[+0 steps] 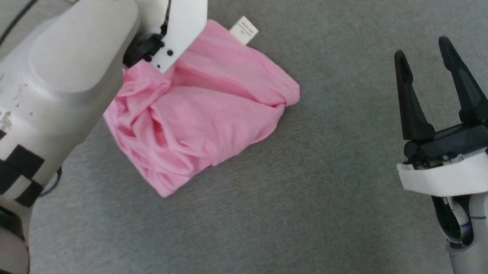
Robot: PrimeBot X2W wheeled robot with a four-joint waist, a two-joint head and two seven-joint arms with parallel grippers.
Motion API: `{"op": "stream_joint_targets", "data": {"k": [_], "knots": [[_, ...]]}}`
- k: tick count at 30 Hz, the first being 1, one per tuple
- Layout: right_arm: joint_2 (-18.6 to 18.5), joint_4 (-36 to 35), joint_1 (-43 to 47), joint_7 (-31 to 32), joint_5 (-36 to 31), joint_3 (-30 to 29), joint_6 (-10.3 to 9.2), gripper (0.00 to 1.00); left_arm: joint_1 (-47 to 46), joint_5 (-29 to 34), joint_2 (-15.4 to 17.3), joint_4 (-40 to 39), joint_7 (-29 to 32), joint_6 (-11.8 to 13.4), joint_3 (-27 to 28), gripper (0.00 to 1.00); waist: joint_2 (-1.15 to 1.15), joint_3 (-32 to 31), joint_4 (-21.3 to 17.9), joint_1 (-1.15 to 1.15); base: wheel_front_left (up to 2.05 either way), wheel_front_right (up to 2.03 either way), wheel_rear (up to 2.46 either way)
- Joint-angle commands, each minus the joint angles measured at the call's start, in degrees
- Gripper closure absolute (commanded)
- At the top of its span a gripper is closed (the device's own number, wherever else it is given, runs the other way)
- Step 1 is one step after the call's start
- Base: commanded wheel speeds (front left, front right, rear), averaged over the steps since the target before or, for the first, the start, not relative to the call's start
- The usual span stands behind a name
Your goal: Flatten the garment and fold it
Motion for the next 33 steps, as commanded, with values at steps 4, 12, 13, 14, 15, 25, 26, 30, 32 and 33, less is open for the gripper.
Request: {"op": "stream_joint_targets", "data": {"k": [4, 12, 13, 14, 15, 25, 26, 30, 32, 33], "knots": [[0.33, 0.65, -2.01, -0.28, 1.35, 0.86, -0.06, 0.0, 2.54, 1.91, 2.26, -5.36, 9.66, -0.37, -0.46, 0.0, 0.0, 7.37, -5.63, -0.02, 0.0, 0.0, 0.0], [0.34, 1.15, -3.13, -0.28, 1.77, 1.67, -0.06, 0.0, 6.4, 2.79, 6.21, -11.11, 18.64, -0.37, -0.48, 0.0, 0.0, 8.72, -6.15, -0.02, 0.0, 0.0, 0.0], [0.34, 1.21, -3.14, -0.28, 1.65, 1.63, -0.06, 0.0, 6.82, 2.31, 6.54, -11.89, 19.33, -0.37, -0.49, 0.0, 0.0, 8.51, -5.93, -0.02, 0.0, 0.0, 0.0], [0.34, 1.29, -3.14, -0.28, 1.43, 1.58, -0.06, 0.0, 6.94, 2.09, 6.82, -12.74, 19.55, -0.37, -0.49, 0.55, 0.0, 8.23, -5.61, -0.02, 0.0, 0.0, 0.0], [0.34, 1.35, -3.12, -0.28, 1.2, 1.45, -0.06, 0.0, 6.92, 1.91, 7.04, -13.39, 19.33, -0.37, -0.49, 1.0, 0.0, 7.87, -5.21, -0.02, 0.0, 0.0, 0.0], [0.34, 2.22, 0.35, -0.28, -2.7, -0.36, -0.06, 0.0, 6.07, -3.13, 8.2, -16.81, -3.69, -0.37, -0.49, 1.0, 0.0, -0.14, 3.01, -0.02, 0.0, 0.0, 0.0], [0.34, 2.36, 0.89, -0.28, -3.19, -0.61, -0.06, 0.0, 6.5, -3.57, 9.07, -17.02, -6.41, -0.37, -0.49, 1.0, 0.0, -1.21, 4.04, -0.02, 0.0, 0.0, 0.0], [0.34, 2.61, 2.99, -0.28, -4.55, -1.21, -0.06, 0.0, 9.59, -6.31, 13.87, -15.62, -16.19, -0.37, 1.03, 1.0, 0.0, -4.65, 7.87, -0.02, 0.0, 0.0, 0.0], [0.34, 2.72, 3.82, -0.28, -5.02, -1.15, -0.06, 0.0, 11.83, -7.27, 16.4, -14.06, -19.61, 0.3, 2.3, 1.0, 0.0, -5.9, 9.52, -0.02, 0.0, 0.0, 0.0], [0.34, 2.77, 4.13, -0.28, -5.21, -1.06, -0.06, 0.0, 13.12, -7.78, 17.53, -13.36, -20.92, 0.8, 2.75, 1.0, 0.0, -6.4, 10.23, -0.02, 0.0, 0.0, 0.0]]}}
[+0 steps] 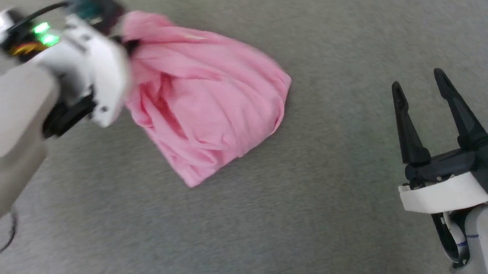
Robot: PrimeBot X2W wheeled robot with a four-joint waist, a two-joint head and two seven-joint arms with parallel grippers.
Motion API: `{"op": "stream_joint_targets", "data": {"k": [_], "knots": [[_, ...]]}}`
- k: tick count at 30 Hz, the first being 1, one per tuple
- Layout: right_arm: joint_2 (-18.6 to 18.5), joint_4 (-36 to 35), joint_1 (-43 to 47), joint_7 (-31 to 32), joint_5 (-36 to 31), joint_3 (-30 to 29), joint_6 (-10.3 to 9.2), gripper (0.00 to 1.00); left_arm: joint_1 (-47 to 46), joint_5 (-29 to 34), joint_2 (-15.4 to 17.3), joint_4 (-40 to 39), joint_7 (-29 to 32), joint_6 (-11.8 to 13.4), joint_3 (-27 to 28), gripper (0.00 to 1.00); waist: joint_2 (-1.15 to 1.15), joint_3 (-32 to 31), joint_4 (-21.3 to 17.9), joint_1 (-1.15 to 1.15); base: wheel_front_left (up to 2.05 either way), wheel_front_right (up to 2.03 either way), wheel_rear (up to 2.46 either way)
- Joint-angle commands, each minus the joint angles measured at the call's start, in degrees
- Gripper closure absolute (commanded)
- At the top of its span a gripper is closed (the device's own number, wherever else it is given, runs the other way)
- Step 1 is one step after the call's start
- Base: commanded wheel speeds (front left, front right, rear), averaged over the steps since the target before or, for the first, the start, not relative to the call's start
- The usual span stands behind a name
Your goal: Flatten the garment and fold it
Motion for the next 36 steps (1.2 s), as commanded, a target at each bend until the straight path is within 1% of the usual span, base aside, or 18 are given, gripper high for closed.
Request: {"op": "stream_joint_targets", "data": {"k": [1, 6, 9, 11, 14, 16, 18, 20, 21, 22, 25, 26, 28, 29, 31, 33, 36], "knots": [[0.21, 0.07, 0.75, -0.27, -0.45, 0.33, -0.06, 0.0, 2.93, -0.76, 1.75, 1.04, -1.85, 1.37, 0.66, 1.0, 0.0, -6.96, 7.44, 0.0, 0.0, 0.0, 0.0], [0.11, 0.47, 1.72, -0.27, -0.71, 0.92, -0.06, 0.0, 9.1, -2.38, 6.53, 3.49, -6.6, 5.5, 2.04, 1.0, 0.0, -8.59, 9.26, 0.0, 0.0, 0.0, 0.0], [-0.2, 0.63, 2.29, -0.27, -0.64, 1.05, -0.06, 0.0, 12.31, -3.47, 8.66, 5.54, -8.34, 7.84, 2.63, 1.0, 0.0, -9.0, 9.64, 0.0, 0.0, 0.0, 0.0], [-0.47, 0.91, 2.55, -0.27, -0.62, 1.18, -0.06, 0.0, 14.33, -3.96, 9.54, 7.55, -8.47, 8.95, 2.41, 1.0, 0.0, -9.03, 9.65, 0.0, 0.0, 0.0, 0.0], [-0.75, 1.42, 2.77, -0.27, -0.61, 1.39, -0.06, 0.0, 18.07, -6.66, 9.77, 11.34, -7.77, 9.78, 2.53, 1.0, 0.0, -8.84, 9.17, 0.0, 0.0, 0.0, 0.0], [-0.87, 1.74, 2.78, -0.27, -0.54, 1.45, -0.06, 0.0, 20.37, -7.62, 9.3, 13.76, -7.28, 9.87, 2.05, 1.0, 0.0, -8.64, 8.82, 0.0, 0.0, 0.0, 0.0], [-0.98, 2.0, 2.81, -0.27, -0.54, 1.48, -0.06, 0.0, 22.2, -9.55, 7.77, 15.93, -7.97, 9.61, 2.63, 1.0, 0.0, -8.55, 8.65, 0.0, 0.0, 0.0, 0.0], [-1.12, 2.32, 3.0, -0.27, -0.53, 1.2, -0.06, 0.0, 22.99, -10.05, 5.96, 18.01, -9.66, 9.63, 2.94, 1.0, 0.0, -8.96, 8.91, 0.0, 0.0, 0.0, 0.0], [-1.24, 2.52, 3.09, -0.27, -0.59, 1.12, -0.06, 0.0, 23.21, -10.26, 5.06, 18.86, -10.46, 9.35, 3.06, 0.67, 0.0, -9.37, 9.14, 0.0, 0.0, 0.0, 0.0], [-1.43, 2.65, 3.13, -0.27, -0.67, 1.13, -0.06, 0.0, 23.13, -10.06, 4.3, 19.58, -11.81, 9.21, 3.2, 0.0, 0.0, -9.86, 9.41, 0.0, 0.0, 0.0, 0.0], [-2.48, 2.5, 2.73, -0.27, -0.83, 1.39, -0.06, 0.0, 22.16, -8.74, 2.69, 21.22, -17.9, 9.81, 4.05, 0.0, 0.0, -11.68, 10.32, 0.0, 0.0, 0.0, 0.0], [-2.89, 2.35, 2.46, -0.27, -0.82, 1.36, -0.06, 0.0, 21.74, -8.11, 2.35, 21.39, -20.51, 10.28, 4.43, 0.0, 0.0, -12.35, 10.68, 0.0, 0.0, 0.0, 0.0], [-4.1, 1.99, 1.64, -0.27, -0.94, 1.44, -0.06, 0.0, 21.2, -7.13, 1.79, 21.33, -26.27, 12.04, 5.6, 0.0, 0.0, -13.71, 11.5, 0.0, 0.0, 0.0, 0.0], [-4.79, 1.77, 1.03, -0.27, -0.99, 1.57, -0.06, 0.0, 21.15, -6.51, 1.65, 21.03, -28.52, 13.03, 6.02, 0.0, 0.0, -14.26, 11.88, 0.0, 0.0, 0.0, 0.0], [-6.46, 1.46, -0.61, -0.27, -1.01, 2.11, -0.06, 0.0, 21.47, -5.35, 1.42, 19.63, -31.06, 15.47, 7.3, 0.0, 0.0, -15.29, 12.76, 0.0, 0.0, 0.0, 0.0], [-8.34, 1.27, -2.64, -0.27, -0.99, 3.14, -0.06, 0.0, 22.58, -4.15, 1.4, 17.18, -31.89, 18.16, 9.16, 0.0, 0.0, -16.04, 13.64, 0.0, 0.0, 0.0, 0.0], [-11.43, 1.82, -6.44, -0.27, -0.34, 6.16, -0.06, 0.0, 25.34, -0.43, 2.02, 9.45, -32.03, 23.03, 14.66, 0.0, 0.0, -16.58, 15.01, 0.0, 0.0, 0.0, 0.0]]}}
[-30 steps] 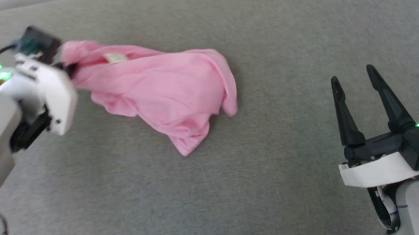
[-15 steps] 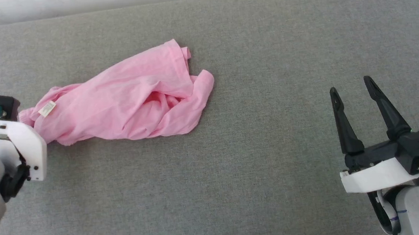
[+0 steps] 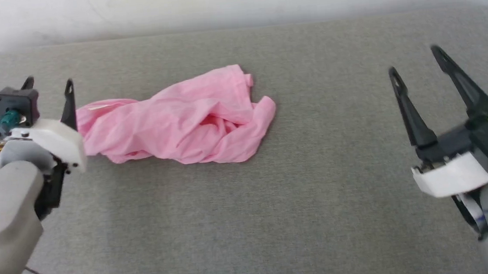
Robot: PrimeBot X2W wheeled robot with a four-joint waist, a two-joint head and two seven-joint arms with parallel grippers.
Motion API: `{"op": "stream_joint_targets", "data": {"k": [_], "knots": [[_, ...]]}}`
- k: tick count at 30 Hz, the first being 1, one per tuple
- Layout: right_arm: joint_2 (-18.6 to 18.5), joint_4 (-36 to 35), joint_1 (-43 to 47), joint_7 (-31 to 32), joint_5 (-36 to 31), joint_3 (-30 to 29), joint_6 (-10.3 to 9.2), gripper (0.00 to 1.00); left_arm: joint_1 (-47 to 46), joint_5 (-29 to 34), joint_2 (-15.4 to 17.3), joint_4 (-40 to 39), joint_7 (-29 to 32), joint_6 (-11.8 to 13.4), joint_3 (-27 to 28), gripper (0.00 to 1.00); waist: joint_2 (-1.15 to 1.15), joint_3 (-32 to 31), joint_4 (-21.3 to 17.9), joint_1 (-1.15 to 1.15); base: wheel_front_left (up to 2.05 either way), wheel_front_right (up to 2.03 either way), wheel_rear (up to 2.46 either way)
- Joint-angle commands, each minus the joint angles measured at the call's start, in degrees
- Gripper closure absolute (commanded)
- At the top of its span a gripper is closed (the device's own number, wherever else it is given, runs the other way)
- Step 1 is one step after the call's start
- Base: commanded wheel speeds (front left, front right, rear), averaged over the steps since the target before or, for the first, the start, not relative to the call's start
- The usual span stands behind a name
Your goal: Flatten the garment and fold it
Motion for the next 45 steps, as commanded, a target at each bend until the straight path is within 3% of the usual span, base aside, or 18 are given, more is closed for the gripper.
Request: {"op": "stream_joint_targets", "data": {"k": [1, 4, 7, 11, 14, 20, 21, 24, 33, 41, 42, 43, 45], "knots": [[-2.15, 0.71, -3.44, -0.27, 0.85, 2.94, -0.05, 0.0, 3.71, 3.39, 0.65, -5.6, -0.24, 3.5, 4.14, 0.0, 0.0, -1.61, 2.5, 0.0, 0.0, 0.0, 0.0], [-6.51, 4.57, -8.87, 0.89, 3.51, 10.17, -0.05, 0.0, 9.99, 8.97, 0.59, -15.24, -0.25, 9.26, 12.0, 0.0, 0.0, -1.66, 3.69, 0.0, 0.0, 0.0, 0.0], [-11.38, 8.53, -15.59, 6.76, 8.69, 20.43, -0.05, 0.0, 17.15, 15.19, -0.96, -24.36, -0.26, 13.93, 19.49, 0.0, 0.0, -1.52, 5.0, 0.0, 0.0, 0.0, 0.0], [-17.02, 11.53, -25.02, 17.04, 18.83, 35.62, -0.05, 0.0, 25.84, 23.24, -5.05, -33.64, -0.26, 17.09, 28.57, 0.0, 0.0, -0.89, 6.64, 0.0, 0.0, 0.0, 0.0], [-19.32, 12.88, -32.68, 24.74, 26.38, 45.75, -0.05, 0.0, 31.03, 28.67, -9.0, -38.71, -0.26, 17.64, 34.64, 0.0, 0.0, 0.28, 7.54, 0.0, 0.0, 0.0, 0.0], [-18.94, 18.46, -46.86, 37.85, 37.62, 62.39, -0.05, 0.0, 37.82, 36.59, -18.15, -44.17, -0.27, 15.69, 42.23, 0.0, 0.0, 3.7, 9.68, 0.0, 0.0, 0.0, 0.0], [-18.94, 18.46, -46.86, 37.85, 37.62, 62.39, -0.05, 0.0, 37.82, 36.59, -18.15, -44.17, -0.27, 15.69, 42.23, 0.0, 0.0, 3.7, 9.68, 0.0, 0.0, 0.0, 0.0], [-17.54, 22.19, -51.94, 42.17, 41.08, 66.3, -0.05, 0.0, 38.66, 38.74, -22.24, -44.23, -0.27, 12.79, 44.45, 0.0, 0.0, 5.84, 11.15, 0.0, 0.0, 0.0, 0.0], [-14.02, 32.58, -54.39, 46.16, 43.68, 67.9, -0.05, 0.0, 36.83, 43.68, -31.52, -43.55, -0.27, 4.88, 49.44, 0.0, 0.0, 11.51, 15.09, 0.0, 0.0, 0.0, 0.0], [-12.87, 36.01, -49.3, 45.25, 43.45, 67.92, -0.05, 0.0, 36.14, 46.44, -35.18, -42.81, -0.27, 0.69, 53.76, 0.0, 0.0, 12.92, 15.27, 0.0, 0.0, 0.0, 0.0], [-12.9, 35.9, -49.01, 44.89, 43.4, 67.92, -0.05, 0.56, 36.27, 46.73, -35.37, -42.73, -0.27, 0.38, 54.24, 0.0, 0.0, 12.71, 15.03, 0.0, 0.0, 0.0, 0.0], [-12.97, 35.71, -48.82, 44.49, 43.38, 67.92, -0.05, 1.0, 36.4, 46.99, -35.51, -42.6, -0.27, 0.08, 54.78, 0.0, 0.0, 12.36, 14.71, 0.0, 0.0, 0.0, 0.0], [-13.4, 35.06, -49.07, 42.37, 43.08, 67.92, -0.05, 1.0, 36.89, 47.61, -35.73, -42.31, -0.27, -0.4, 55.71, 0.0, 0.0, 11.31, 13.93, 0.0, 0.0, 0.0, 0.0]]}}
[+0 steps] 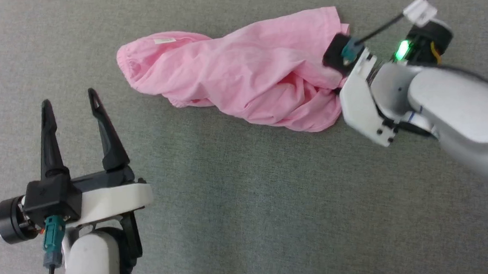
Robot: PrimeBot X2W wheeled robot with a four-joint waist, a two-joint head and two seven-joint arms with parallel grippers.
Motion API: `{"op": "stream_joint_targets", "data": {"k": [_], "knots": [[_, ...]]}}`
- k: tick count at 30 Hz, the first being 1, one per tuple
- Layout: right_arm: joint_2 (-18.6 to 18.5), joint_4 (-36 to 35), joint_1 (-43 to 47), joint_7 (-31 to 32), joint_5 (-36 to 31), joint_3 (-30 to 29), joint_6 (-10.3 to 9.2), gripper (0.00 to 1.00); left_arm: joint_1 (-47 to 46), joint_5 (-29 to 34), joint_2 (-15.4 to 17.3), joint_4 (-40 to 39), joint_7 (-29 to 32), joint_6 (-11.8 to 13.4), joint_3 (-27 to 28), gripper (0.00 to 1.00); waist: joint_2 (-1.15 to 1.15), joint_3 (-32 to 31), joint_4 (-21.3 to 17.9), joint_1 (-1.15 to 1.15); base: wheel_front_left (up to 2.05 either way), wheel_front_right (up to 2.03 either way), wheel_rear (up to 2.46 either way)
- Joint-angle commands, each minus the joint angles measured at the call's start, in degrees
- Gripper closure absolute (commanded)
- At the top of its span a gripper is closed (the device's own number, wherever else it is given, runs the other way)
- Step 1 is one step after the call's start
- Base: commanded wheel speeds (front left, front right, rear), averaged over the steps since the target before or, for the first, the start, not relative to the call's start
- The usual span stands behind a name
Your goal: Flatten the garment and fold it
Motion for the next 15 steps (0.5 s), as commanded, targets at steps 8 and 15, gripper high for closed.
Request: {"op": "stream_joint_targets", "data": {"k": [8, 15], "knots": [[-7.35, -10.36, 5.1, -12.21, -1.16, 1.6, -0.04, 1.0, 4.7, 2.77, -0.39, 0.48, -0.27, -1.35, 3.13, 0.0, 0.0, -7.97, -5.56, 0.0, 0.0, 0.0, 0.0], [-22.0, -23.9, 15.28, -17.1, 0.95, 0.13, -0.04, 1.0, 8.43, 3.28, 0.29, 0.7, -0.27, -2.06, 5.29, 0.0, 0.0, -12.74, -9.7, 0.0, 0.0, 0.0, 0.0]]}}
